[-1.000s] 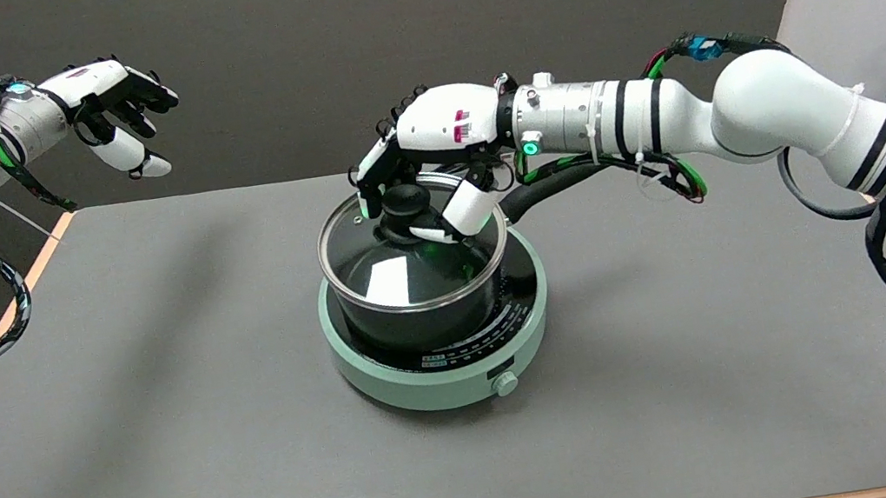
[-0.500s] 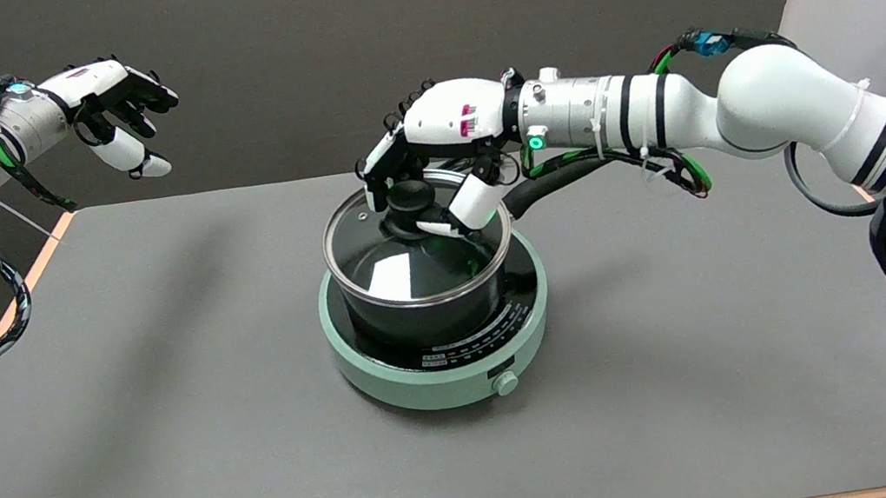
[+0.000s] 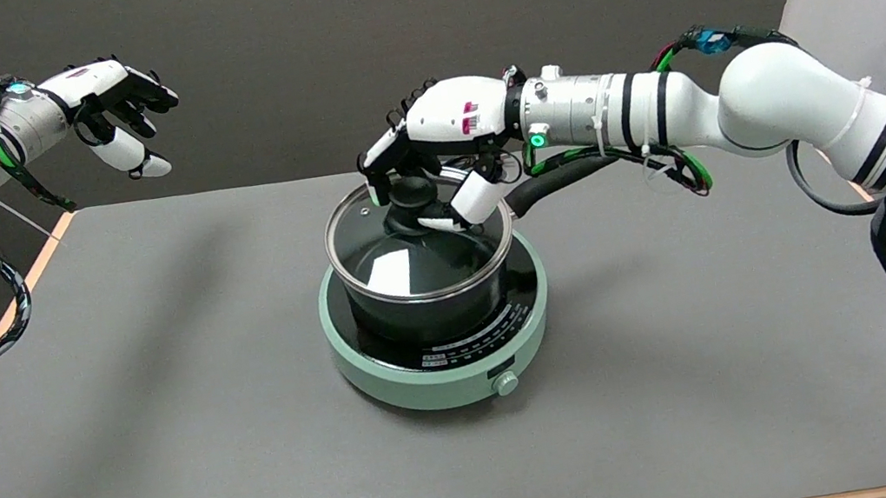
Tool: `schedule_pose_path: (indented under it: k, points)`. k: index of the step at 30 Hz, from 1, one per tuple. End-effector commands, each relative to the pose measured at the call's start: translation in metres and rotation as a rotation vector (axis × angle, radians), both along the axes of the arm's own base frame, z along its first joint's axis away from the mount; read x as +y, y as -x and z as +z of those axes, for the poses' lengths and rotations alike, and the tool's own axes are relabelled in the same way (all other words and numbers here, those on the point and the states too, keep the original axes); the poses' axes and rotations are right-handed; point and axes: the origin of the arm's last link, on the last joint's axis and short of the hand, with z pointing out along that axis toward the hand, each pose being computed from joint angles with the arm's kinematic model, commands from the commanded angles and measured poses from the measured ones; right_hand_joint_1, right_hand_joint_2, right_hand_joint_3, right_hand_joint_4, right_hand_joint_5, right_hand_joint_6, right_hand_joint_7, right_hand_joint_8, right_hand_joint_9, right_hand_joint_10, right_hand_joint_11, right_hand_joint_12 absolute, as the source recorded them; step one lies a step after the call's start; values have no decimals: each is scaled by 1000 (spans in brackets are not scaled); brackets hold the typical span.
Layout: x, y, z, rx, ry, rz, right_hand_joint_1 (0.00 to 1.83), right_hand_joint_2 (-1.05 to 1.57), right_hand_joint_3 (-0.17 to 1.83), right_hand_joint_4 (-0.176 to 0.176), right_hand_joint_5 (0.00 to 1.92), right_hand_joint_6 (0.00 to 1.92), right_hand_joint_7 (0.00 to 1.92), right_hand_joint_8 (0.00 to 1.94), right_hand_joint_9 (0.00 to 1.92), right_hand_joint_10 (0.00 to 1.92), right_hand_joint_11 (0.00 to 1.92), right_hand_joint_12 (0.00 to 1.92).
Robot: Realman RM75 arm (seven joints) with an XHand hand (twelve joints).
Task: Pick up the pot lid.
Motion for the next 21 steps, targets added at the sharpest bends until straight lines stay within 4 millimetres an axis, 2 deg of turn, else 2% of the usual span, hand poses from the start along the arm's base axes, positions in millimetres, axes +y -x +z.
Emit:
schedule_pose_path:
  k: [1, 8, 21]
  points:
    - [-2, -3, 0, -7, 7, 8, 1345, 860, 713, 176, 583, 1527, 821, 1475, 734, 1669, 640, 1321]
    - [-1, -3, 0, -6, 4, 9, 1347, 840, 759, 176, 545, 1579, 820, 1500, 715, 1793, 622, 1460]
    - [0, -10, 0, -2, 0, 26, 1351, 825, 780, 176, 539, 1588, 830, 1494, 723, 1828, 612, 1491]
